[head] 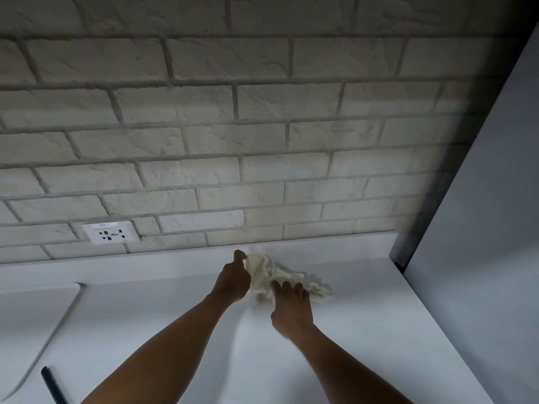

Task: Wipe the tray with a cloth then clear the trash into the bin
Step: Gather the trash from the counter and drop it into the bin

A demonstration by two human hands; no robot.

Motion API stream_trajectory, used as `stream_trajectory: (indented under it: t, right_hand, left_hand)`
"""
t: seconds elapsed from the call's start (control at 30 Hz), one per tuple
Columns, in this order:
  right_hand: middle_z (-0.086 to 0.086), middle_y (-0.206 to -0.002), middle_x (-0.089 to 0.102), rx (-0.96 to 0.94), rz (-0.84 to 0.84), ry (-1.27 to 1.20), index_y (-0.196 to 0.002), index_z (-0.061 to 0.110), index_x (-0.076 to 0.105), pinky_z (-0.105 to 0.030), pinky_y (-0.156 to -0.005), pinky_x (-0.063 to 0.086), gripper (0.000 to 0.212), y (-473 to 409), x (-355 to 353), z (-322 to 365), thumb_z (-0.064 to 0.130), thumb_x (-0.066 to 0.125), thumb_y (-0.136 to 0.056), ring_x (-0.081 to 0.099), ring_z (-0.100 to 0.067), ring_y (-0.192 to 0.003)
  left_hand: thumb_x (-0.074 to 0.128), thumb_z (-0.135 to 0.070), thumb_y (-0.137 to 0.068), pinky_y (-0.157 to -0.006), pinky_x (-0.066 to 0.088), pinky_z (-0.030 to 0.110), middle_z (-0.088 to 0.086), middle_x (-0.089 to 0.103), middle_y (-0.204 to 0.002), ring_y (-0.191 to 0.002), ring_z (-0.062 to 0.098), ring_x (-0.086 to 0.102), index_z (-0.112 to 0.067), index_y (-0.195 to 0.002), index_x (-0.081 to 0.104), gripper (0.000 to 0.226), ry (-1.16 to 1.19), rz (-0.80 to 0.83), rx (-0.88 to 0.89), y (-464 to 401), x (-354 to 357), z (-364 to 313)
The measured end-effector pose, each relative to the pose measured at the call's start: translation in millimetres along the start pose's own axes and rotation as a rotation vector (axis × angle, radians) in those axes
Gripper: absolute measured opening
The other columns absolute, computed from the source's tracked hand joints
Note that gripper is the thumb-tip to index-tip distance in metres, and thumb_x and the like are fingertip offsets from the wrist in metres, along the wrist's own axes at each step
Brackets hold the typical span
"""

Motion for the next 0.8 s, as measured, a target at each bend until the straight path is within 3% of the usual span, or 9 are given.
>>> stream_trajectory:
  t: [0.1,0.17,0.23,0.37,0.5,0.57,0.63,0.73,0.8]
  right_hand:
    - [-0.009,-0.122,0.048,0.009,-0.001,0.03,-0.118,0.015,0.057,-0.043,-0.101,0.037,0.039,4,2,0,0.011,0.055,-0.08,0.043,-0.034,-0.114]
    - [-0.01,-0.131,0.041,0.013,0.002,-0.018,-0.123,0.017,0.053,-0.043,-0.105,0.036,0.041,7,8,-4,0.014,0.057,-0.082,0.038,-0.033,-0.123]
    - [-0.009,-0.137,0.036,0.014,0.023,-0.072,-0.128,0.019,0.045,-0.042,-0.107,0.037,0.047,8,12,-8,0.017,0.06,-0.084,0.035,-0.032,-0.13]
    - [-0.01,-0.124,0.048,-0.009,0.015,0.004,-0.129,0.017,0.039,-0.048,-0.107,0.032,0.051,11,9,-12,0.022,0.059,-0.082,0.05,-0.032,-0.116]
    - [-0.007,-0.11,0.064,-0.045,-0.099,0.079,-0.125,0.016,0.051,-0.064,-0.11,0.024,0.05,10,8,-20,0.041,0.06,-0.082,0.063,-0.03,-0.105]
    - [-0.007,-0.116,0.064,-0.053,-0.083,0.076,-0.128,0.016,0.05,-0.068,-0.112,0.014,0.051,9,7,-25,0.044,0.056,-0.086,0.06,-0.03,-0.111]
    - [-0.006,-0.116,0.065,-0.067,-0.074,0.099,-0.127,0.016,0.052,-0.068,-0.113,0.007,0.052,10,5,-29,0.046,0.058,-0.085,0.056,-0.03,-0.115]
    - [0.003,-0.085,0.071,-0.103,-0.154,0.222,-0.098,0.022,0.07,-0.068,-0.105,0.031,0.046,17,4,-31,0.05,0.077,-0.062,0.067,-0.021,-0.088]
    - [0.004,-0.081,0.07,-0.11,-0.191,0.198,-0.091,0.023,0.072,-0.065,-0.099,0.043,0.05,21,2,-28,0.054,0.081,-0.052,0.068,-0.019,-0.08]
  left_hand:
    - [0.048,-0.014,-0.088,-0.082,0.05,0.031,0.015,0.067,-0.12,-0.101,0.027,0.063,-0.015,-0.139,0.046,0.051,-0.062,0.058,-0.02,3,2,2]
    - [0.054,-0.028,-0.091,-0.099,0.046,0.031,0.009,0.058,-0.136,-0.119,0.024,0.057,-0.013,-0.132,0.058,0.043,-0.131,0.08,0.006,2,5,3]
    - [0.059,-0.033,-0.09,-0.097,0.05,0.035,0.01,0.049,-0.133,-0.118,0.029,0.055,-0.02,-0.128,0.057,0.04,-0.117,0.04,0.0,2,7,3]
    - [0.06,-0.029,-0.092,-0.103,0.043,0.037,0.014,0.028,-0.149,-0.129,0.039,0.045,-0.024,-0.124,0.054,0.033,-0.107,0.008,-0.022,-9,20,11]
    - [0.053,-0.02,-0.094,-0.097,0.045,0.03,0.012,0.053,-0.135,-0.122,0.029,0.053,-0.023,-0.125,0.058,0.031,-0.2,0.056,0.027,-13,36,16]
    - [0.046,-0.014,-0.094,-0.103,0.043,0.035,0.008,0.051,-0.137,-0.123,0.029,0.05,-0.024,-0.137,0.049,0.045,-0.359,0.122,0.023,-8,44,20]
    - [0.047,-0.012,-0.093,-0.097,0.046,0.038,0.004,0.047,-0.136,-0.12,0.028,0.048,-0.028,-0.145,0.037,0.055,-0.499,0.121,0.038,0,48,25]
    - [0.05,-0.018,-0.092,-0.092,0.044,0.039,0.007,0.045,-0.13,-0.115,0.028,0.047,-0.03,-0.151,0.028,0.064,-0.592,0.099,0.067,5,50,30]
    - [0.052,-0.031,-0.091,-0.094,0.042,0.04,0.009,0.045,-0.127,-0.115,0.03,0.047,-0.027,-0.146,0.038,0.057,-0.632,0.107,0.089,5,47,30]
Point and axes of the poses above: each hand's wrist, its own y-axis away from the middle knuckle, its own x-axis out of the palm, z = x × y, the point moved 1 cm from there along -y, towards the middle knuckle
